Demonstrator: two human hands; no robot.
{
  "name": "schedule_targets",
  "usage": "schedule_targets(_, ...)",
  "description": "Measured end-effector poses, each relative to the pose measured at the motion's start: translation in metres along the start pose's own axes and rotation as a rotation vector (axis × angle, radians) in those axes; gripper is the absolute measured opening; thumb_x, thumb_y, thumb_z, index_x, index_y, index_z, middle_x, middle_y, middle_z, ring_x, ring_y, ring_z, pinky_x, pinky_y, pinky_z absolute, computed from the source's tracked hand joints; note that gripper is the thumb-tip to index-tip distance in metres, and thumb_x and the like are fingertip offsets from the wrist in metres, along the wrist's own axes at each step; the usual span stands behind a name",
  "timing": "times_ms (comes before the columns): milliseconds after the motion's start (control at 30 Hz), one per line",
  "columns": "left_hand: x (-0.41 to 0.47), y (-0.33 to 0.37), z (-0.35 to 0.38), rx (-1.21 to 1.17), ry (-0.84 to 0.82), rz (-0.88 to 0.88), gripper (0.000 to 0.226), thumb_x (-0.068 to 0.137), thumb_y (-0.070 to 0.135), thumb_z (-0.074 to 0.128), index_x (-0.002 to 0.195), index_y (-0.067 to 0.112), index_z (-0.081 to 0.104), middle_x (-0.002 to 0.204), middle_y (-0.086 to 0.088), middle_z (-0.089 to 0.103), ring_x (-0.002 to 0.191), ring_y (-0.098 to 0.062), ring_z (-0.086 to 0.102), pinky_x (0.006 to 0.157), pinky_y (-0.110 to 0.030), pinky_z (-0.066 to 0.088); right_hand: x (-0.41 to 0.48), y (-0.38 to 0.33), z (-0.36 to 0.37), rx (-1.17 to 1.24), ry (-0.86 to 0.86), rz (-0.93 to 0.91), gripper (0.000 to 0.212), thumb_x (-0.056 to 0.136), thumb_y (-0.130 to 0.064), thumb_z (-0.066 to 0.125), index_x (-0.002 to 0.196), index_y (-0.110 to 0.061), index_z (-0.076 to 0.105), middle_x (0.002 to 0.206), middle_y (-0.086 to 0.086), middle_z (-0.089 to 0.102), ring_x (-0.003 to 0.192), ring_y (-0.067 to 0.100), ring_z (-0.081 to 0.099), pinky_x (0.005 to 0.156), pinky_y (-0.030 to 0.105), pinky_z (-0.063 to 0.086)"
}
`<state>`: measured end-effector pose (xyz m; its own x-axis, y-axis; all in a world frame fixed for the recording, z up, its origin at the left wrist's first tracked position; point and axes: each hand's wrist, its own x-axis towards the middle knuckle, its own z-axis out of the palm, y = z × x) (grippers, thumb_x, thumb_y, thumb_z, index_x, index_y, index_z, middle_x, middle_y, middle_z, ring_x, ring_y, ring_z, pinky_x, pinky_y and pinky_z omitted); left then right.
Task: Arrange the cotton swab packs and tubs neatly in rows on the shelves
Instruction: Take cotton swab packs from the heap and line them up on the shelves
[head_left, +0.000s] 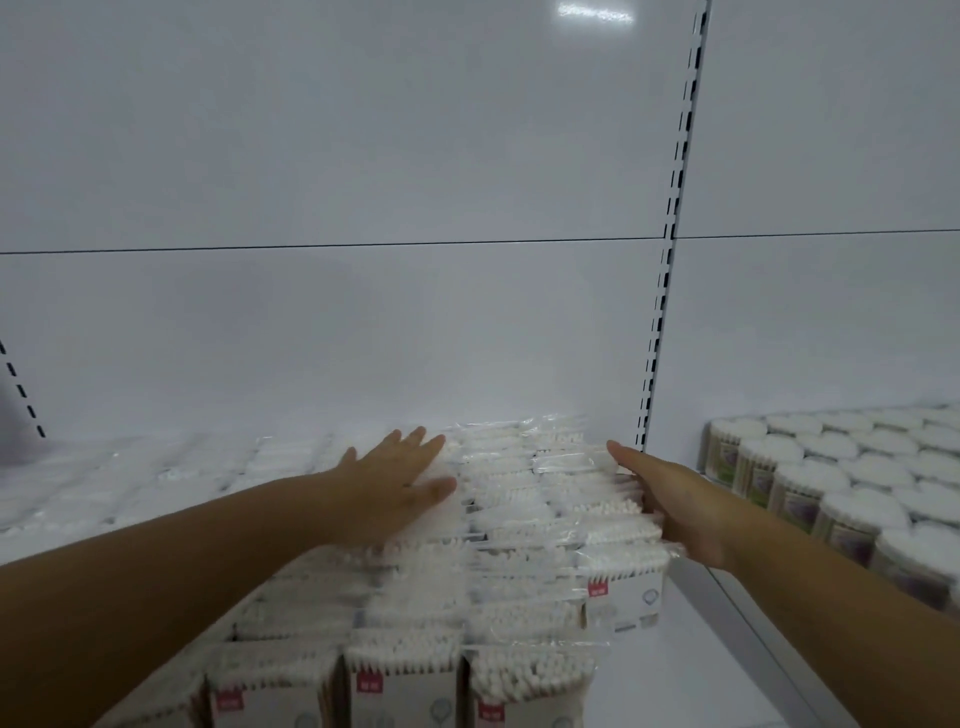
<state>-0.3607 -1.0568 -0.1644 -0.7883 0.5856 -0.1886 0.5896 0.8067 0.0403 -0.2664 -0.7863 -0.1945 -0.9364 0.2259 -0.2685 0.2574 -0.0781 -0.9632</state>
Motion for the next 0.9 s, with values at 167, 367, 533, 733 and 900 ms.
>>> schedule_targets(167, -0.008, 0.025, 0.015, 0.032, -0.033, 0.092, 0.066, 0.095, 0.061, 0.009, 0.149, 0.035, -0.019, 0.156, 0.01, -0.028, 0.144, -0.012, -0.025, 0.117, -0.051, -0.013, -0.021, 0.022, 0.003, 0.137, -0.051, -0.021, 0.034, 0.08, -0.039, 0.062, 0.088, -0.008, 0.072, 0.08, 0.01, 0.072, 0.066, 0.022, 0.068, 0.07, 0.032, 0.049)
schedule_targets(367, -0.003, 0.029, 0.019, 0.052, -0.07, 0.054, 0.068, 0.093, 0.064, 0.007, 0.149, 0.035, -0.019, 0.158, 0.007, -0.024, 0.146, -0.015, -0.02, 0.116, -0.054, -0.01, -0.027, 0.025, 0.017, 0.117, -0.035, 0.0, 0.028, 0.095, -0.02, 0.053, 0.114, -0.003, 0.063, 0.101, 0.016, 0.073, 0.09, 0.029, 0.071, 0.079, 0.037, 0.052)
schedule_targets(533, -0.002, 0.03, 0.02, 0.076, -0.051, 0.039, 0.068, 0.094, 0.062, 0.007, 0.15, 0.033, -0.018, 0.16, 0.005, -0.021, 0.147, -0.017, -0.017, 0.116, -0.055, -0.007, -0.027, 0.024, 0.02, 0.105, -0.005, -0.008, 0.035, 0.095, -0.03, 0.053, 0.113, -0.004, 0.065, 0.1, 0.016, 0.073, 0.089, 0.03, 0.072, 0.081, 0.038, 0.051)
schedule_targets(733, -0.014, 0.038, 0.002, -0.031, 0.066, 0.083, 0.065, 0.098, 0.057, 0.012, 0.154, 0.028, -0.004, 0.162, 0.002, -0.011, 0.148, -0.019, -0.014, 0.119, -0.051, -0.006, -0.028, 0.033, 0.021, 0.268, -0.018, 0.037, 0.058, 0.079, -0.051, 0.057, 0.12, -0.01, 0.062, 0.108, 0.022, 0.069, 0.096, 0.041, 0.068, 0.094, 0.05, 0.047)
schedule_targets(900, -0.046, 0.044, 0.002, -0.081, 0.097, 0.095, 0.057, 0.102, 0.05, 0.018, 0.154, 0.026, 0.014, 0.163, 0.002, 0.006, 0.149, -0.016, -0.003, 0.121, -0.046, -0.002, -0.036, 0.029, 0.027, 0.236, 0.044, 0.031, 0.048, 0.086, -0.048, 0.056, 0.115, -0.011, 0.063, 0.101, 0.023, 0.071, 0.085, 0.042, 0.07, 0.09, 0.052, 0.048)
